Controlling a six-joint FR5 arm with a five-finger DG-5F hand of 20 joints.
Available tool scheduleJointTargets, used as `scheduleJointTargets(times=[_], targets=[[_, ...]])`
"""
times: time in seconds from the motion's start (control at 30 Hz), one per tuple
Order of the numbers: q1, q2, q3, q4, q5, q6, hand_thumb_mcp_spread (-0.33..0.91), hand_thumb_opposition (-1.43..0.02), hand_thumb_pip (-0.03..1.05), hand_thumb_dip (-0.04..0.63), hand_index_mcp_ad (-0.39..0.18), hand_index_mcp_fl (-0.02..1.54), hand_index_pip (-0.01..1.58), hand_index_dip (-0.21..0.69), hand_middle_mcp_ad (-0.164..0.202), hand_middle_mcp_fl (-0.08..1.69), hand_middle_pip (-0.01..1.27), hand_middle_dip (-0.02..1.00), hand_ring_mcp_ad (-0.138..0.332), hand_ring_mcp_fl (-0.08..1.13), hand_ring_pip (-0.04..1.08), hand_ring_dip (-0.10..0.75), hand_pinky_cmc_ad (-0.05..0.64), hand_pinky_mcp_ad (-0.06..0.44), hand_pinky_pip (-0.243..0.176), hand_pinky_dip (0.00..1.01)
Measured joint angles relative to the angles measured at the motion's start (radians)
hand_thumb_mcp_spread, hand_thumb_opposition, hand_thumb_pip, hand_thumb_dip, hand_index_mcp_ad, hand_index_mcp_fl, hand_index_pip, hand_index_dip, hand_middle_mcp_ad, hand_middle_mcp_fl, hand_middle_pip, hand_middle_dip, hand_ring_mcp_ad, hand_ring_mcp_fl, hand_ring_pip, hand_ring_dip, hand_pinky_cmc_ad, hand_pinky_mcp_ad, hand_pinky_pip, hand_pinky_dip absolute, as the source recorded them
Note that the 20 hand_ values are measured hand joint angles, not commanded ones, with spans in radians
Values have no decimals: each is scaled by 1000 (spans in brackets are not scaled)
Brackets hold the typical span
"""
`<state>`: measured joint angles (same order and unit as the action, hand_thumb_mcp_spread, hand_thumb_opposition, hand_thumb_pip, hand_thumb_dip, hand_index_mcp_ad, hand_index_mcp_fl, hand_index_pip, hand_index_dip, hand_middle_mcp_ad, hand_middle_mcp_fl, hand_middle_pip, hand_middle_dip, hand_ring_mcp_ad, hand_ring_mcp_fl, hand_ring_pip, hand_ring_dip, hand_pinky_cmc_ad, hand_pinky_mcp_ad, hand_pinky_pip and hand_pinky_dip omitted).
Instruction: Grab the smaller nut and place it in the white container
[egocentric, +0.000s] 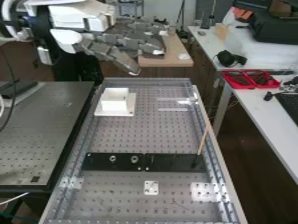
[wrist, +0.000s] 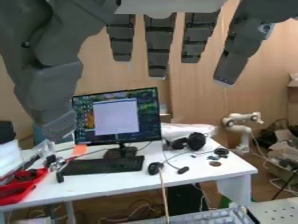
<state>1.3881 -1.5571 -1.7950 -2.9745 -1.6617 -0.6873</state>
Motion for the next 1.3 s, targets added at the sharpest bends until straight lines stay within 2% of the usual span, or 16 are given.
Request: scheduleJointTargets(times=[0.07, 0.13, 0.6, 1.03, 1.13, 1.3], targets=[[-2, 5, -1, -12, -9, -4, 318, -730, 545, 202, -119, 38, 145, 61, 52, 152, 113, 253, 136, 2, 98, 93, 384, 297, -75, 586], [-3, 10, -3, -24, -15, -11, 298, -731, 545, 188, -119, 35, 136, 77, 52, 152, 113, 253, 136, 0, 94, 93, 386, 293, -93, 581], [-4, 22, -26, -1, 10, -21, 298, -728, 536, 188, -119, 37, 117, 79, 52, 152, 112, 253, 136, 0, 94, 93, 394, 297, -93, 585], [-6, 15, -15, 1, -2, -24, 298, -731, 536, 188, -119, 37, 117, 79, 52, 150, 112, 253, 136, 0, 94, 93, 394, 291, -93, 585], [-7, 14, -11, -1, -5, -25, 298, -728, 536, 188, -119, 37, 117, 79, 52, 152, 112, 253, 133, 0, 94, 93, 394, 312, -93, 585], [-7, 11, -6, -6, -8, -23, 298, -728, 536, 188, -119, 37, 117, 79, 52, 150, 112, 253, 136, 2, 94, 93, 394, 312, -93, 585]])
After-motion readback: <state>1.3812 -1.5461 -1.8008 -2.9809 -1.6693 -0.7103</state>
